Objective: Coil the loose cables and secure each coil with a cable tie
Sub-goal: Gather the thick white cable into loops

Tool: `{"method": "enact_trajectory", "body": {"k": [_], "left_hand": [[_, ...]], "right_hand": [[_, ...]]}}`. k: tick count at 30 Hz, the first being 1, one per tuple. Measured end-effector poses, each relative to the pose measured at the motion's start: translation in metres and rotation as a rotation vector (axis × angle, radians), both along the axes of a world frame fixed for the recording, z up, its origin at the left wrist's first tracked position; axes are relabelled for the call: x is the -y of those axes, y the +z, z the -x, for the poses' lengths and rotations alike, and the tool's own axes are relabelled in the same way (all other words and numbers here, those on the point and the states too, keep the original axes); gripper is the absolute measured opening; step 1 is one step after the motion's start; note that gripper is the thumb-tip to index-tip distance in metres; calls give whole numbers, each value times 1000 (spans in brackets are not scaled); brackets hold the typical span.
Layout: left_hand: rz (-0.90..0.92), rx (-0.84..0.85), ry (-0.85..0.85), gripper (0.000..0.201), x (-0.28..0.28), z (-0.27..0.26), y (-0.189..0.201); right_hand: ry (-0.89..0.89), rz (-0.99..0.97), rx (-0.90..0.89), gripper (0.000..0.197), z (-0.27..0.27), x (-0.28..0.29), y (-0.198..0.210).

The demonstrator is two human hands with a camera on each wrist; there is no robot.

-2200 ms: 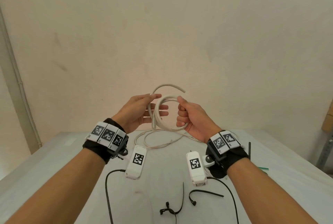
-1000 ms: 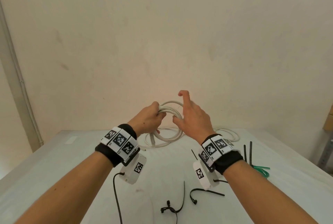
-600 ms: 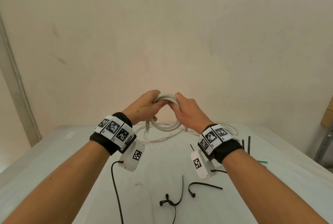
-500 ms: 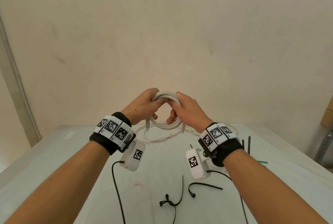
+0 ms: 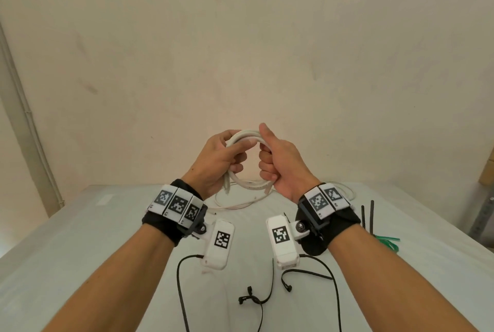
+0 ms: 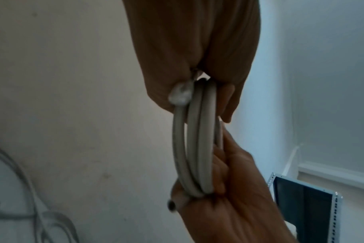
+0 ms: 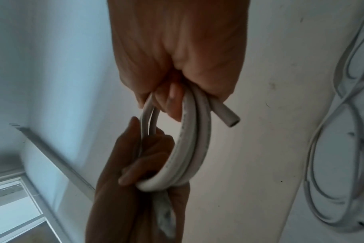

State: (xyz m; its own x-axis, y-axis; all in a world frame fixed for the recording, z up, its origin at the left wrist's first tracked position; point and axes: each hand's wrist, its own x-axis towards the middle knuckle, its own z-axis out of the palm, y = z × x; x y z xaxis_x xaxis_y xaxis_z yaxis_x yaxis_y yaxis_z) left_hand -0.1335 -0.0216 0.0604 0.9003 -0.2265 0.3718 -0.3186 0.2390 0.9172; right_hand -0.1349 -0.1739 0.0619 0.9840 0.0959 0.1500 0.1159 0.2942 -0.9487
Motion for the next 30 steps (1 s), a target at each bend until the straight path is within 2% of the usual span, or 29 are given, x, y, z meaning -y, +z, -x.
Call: {"method": "enact_trajectory", "body": {"k": [2,6,9,13,17,22,25,28,29,30], "left_hand": [[85,-51,33,20,9,5,-3],[34,-182,234,62,28,7,-8],[20,-235,293,57,36,7,-11],[140,-318,191,48,41,7,-17],[94,-312,197,48,42,3,-24],[17,-329,191,49,30,-4,-36],[-41,-349,195,50,22,-6,-43],[-90,-349,197,51,17,-10,-48],[-102,-354,197,52,16,-12,-50],[-115,-361,197,52,15,-13,-51]], "right_hand": [[-75,-60,-12,46,-2,-2,-5],[-189,-138,-57,46,-3,-4,-15],[-226,-145,-44,45,-2,-3,-20],[-216,-140,-42,44,-2,1,-28],[-115,-126,-68,45,-5,9,-37],[38,101,-117,44,-6,24,-44],[-2,316,-136,50,-13,35,-43],[-35,376,-205,49,-26,53,-48],[-41,466,-217,46,-31,58,-52],[-53,638,-214,42,-35,63,-58]]}}
